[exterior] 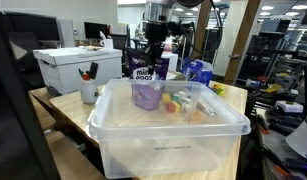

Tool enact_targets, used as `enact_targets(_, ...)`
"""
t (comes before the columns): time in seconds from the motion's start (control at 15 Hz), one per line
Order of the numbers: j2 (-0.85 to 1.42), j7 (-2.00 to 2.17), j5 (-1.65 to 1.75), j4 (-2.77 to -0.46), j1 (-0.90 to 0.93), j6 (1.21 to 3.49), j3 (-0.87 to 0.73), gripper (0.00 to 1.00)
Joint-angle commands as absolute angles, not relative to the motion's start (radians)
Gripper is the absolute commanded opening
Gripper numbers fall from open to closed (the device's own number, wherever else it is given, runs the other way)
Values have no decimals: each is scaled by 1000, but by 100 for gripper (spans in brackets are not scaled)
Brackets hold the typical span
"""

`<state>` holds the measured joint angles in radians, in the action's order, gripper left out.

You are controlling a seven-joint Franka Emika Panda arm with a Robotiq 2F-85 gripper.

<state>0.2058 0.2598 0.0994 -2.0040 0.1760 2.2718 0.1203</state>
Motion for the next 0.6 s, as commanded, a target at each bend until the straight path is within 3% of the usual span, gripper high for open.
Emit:
enact_targets(0.0,124,296,85,-2031,183,2237,120,3)
enact_targets(0.53,49,331,79,-2003,179,2129,138,5)
